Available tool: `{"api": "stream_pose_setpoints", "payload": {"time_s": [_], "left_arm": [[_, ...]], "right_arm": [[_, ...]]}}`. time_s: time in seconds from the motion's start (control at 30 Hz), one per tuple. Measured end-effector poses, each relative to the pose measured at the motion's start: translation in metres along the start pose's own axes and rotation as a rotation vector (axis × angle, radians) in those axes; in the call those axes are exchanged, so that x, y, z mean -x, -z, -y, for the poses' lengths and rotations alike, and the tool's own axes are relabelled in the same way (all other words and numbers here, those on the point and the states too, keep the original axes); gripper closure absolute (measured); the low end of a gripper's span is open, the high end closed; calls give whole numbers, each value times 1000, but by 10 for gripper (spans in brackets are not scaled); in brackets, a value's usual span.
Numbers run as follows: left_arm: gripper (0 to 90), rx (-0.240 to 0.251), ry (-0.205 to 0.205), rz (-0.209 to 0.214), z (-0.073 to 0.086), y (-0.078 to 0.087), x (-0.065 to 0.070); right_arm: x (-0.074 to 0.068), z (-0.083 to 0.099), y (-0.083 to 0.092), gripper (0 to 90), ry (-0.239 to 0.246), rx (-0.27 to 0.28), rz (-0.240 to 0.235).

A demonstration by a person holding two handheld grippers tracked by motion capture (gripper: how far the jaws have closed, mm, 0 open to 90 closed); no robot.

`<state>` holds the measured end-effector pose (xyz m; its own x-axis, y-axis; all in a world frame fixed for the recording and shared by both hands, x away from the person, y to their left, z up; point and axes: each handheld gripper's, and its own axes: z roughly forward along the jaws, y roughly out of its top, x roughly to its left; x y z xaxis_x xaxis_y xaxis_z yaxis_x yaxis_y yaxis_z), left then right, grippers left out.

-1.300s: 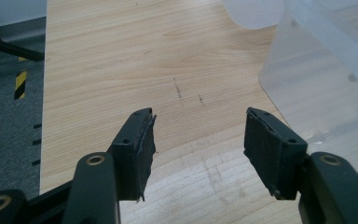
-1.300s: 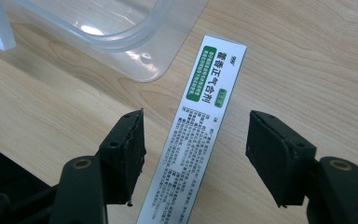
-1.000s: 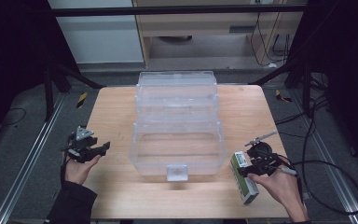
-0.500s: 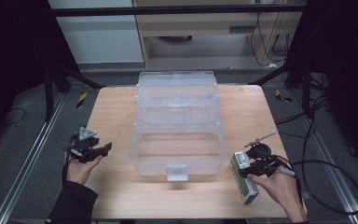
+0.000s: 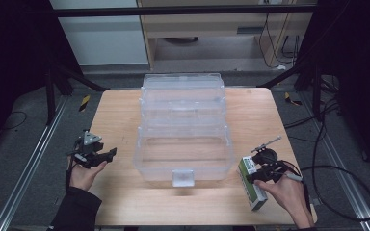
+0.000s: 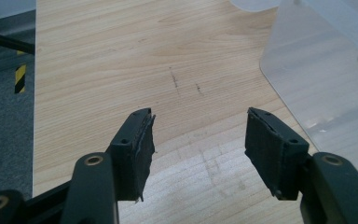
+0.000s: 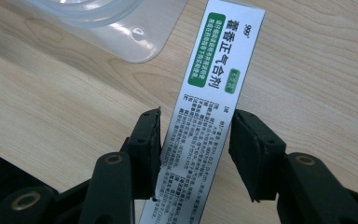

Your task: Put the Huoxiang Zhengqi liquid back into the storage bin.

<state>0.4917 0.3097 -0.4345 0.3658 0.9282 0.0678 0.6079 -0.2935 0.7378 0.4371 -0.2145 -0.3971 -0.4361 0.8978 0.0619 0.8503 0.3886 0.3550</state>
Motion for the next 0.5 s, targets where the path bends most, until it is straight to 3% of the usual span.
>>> {"api": "stream_pose_setpoints", "payload": {"time_s": [0.1,0.3,0.5], "left_arm": [[410,-4,-5,1,0,-1,1],[410,-7,-6,2,0,-1,1],[409,-12,-9,3,1,-2,1]], "right_arm": [[1,0,1,551,-4,-7,-1],[5,-1,3,620,36,-28,27],[5,-1,3,612,49,-36,23]]}}
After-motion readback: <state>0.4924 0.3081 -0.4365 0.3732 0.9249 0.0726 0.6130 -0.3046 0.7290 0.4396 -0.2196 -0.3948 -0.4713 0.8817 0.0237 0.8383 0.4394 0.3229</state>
